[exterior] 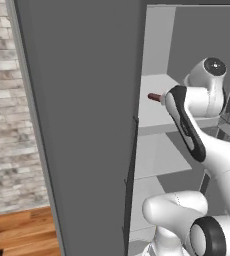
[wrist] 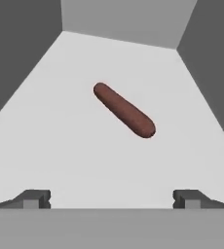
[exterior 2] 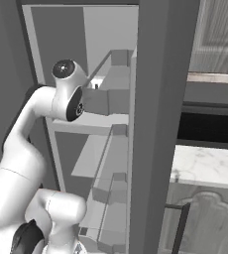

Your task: Move the hot dog bun to the plate on the dining table and place the condiment next to that plate. Then navigate to the fridge and take the sausage and place it on the plate as well.

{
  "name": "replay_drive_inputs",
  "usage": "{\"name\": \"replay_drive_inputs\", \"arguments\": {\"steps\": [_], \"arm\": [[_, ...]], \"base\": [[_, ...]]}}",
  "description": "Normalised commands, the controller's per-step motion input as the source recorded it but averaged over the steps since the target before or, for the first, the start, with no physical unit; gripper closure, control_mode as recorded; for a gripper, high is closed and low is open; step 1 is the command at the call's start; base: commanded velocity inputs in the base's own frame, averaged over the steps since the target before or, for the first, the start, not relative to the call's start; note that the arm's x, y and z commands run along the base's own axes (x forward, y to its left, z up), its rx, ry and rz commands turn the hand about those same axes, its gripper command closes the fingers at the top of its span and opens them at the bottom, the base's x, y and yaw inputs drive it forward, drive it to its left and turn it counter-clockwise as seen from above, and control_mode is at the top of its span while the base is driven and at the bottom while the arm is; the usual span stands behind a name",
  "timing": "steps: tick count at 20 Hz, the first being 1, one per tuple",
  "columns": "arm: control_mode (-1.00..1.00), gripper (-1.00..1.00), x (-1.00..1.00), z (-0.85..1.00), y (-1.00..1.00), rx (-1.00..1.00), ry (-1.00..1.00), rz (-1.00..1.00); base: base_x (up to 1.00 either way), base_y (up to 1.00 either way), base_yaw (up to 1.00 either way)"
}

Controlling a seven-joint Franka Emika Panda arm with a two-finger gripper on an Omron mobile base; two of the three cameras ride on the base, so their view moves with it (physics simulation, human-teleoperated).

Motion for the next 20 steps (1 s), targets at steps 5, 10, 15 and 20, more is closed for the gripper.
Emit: {"name": "replay_drive_inputs", "arguments": {"steps": [5,10,15,20], "arm": [[-1.0,-1.0,0.53,-0.15,-0.1,0.0,0.02,0.03],[-1.0,-1.0,0.53,-0.14,-0.05,0.0,0.0,0.05],[-1.0,-1.0,0.42,-0.29,0.0,0.0,0.0,0.05],[-1.0,-1.0,0.43,-0.25,0.0,0.0,0.0,0.04]], "base": [[0.0,0.0,0.0],[0.0,0.0,0.0],[0.0,0.0,0.0],[0.0,0.0,0.0]]}}
